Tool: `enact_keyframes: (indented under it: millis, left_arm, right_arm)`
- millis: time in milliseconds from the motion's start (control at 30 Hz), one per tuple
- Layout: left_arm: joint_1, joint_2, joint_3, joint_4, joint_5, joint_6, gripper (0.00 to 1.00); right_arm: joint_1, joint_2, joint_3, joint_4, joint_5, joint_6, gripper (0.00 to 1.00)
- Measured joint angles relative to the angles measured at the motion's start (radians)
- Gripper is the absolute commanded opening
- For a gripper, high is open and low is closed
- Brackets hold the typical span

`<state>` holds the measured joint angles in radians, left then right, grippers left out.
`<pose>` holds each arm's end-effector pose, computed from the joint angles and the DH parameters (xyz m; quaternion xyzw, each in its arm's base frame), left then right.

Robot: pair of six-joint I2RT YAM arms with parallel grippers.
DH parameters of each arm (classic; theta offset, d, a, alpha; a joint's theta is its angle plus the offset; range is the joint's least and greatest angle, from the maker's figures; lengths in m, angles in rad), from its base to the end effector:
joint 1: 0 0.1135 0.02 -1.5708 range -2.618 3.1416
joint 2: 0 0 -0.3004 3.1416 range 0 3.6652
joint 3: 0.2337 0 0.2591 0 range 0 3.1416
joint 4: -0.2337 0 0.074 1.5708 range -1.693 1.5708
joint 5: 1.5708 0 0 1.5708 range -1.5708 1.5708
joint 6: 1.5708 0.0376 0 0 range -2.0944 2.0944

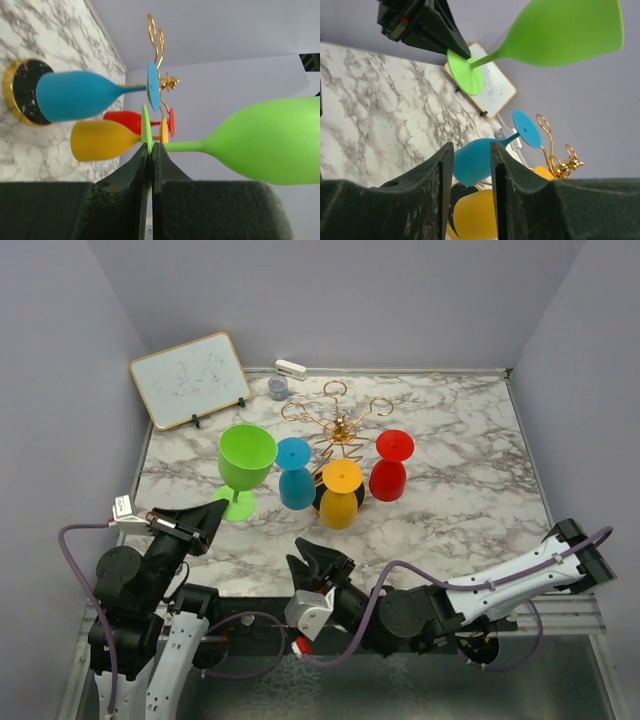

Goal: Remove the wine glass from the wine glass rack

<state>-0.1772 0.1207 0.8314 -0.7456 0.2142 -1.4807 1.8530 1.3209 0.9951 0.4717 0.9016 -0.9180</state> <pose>-0.0168 -0.0051 0.3557 -0.3748 0.6137 -0.5611 0.4100 -0.0552 0.2963 0.3949 -0.5176 0.4325 0.0527 0.7364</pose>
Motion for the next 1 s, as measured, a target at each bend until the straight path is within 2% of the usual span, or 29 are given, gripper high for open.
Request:
enact_keyframes:
  millis: [33,67,200,267,400,533,667,867,1000]
  left_arm:
    - [0.000,0.025,0.012,0.015,-0.025,0.023,0.00]
    - [-0.001,0.049,0.020,0.036,-0.050,0.047,0.00]
    - [-0.006,0.154,0.026,0.153,-0.134,0.122,0.00]
    - [-0.011,0.225,0.023,0.232,-0.166,0.153,0.00]
    - [-0.013,0.350,0.009,0.366,-0.216,0.206,0.00]
    - [-0.013,0.418,-0.032,0.472,-0.236,0.238,0.00]
    - [-0.013,0.406,-0.105,0.538,-0.234,0.251,0.00]
    - [-0.015,0.162,-0.262,0.540,-0.230,0.258,0.00]
    - [-0.015,-0.053,-0.290,0.475,-0.231,0.257,0.00]
  right_arm:
    - [0.008,-0.009,0.015,-0.112,0.033,0.084,0.37]
    - [0.025,-0.025,0.052,-0.136,0.038,0.109,0.37]
    - [0.040,-0.053,0.237,-0.658,0.056,0.543,0.36]
    - [0.046,-0.077,0.270,-0.835,0.058,0.704,0.34]
    - [0.053,-0.137,0.272,-1.076,0.054,0.933,0.33]
    - [0.058,-0.168,0.272,-1.172,0.038,1.043,0.32]
    - [0.058,-0.187,0.279,-1.174,0.004,1.046,0.32]
    - [0.059,-0.201,0.393,-1.070,-0.059,0.950,0.41]
    - [0.059,-0.158,0.555,-0.985,-0.069,0.848,0.46]
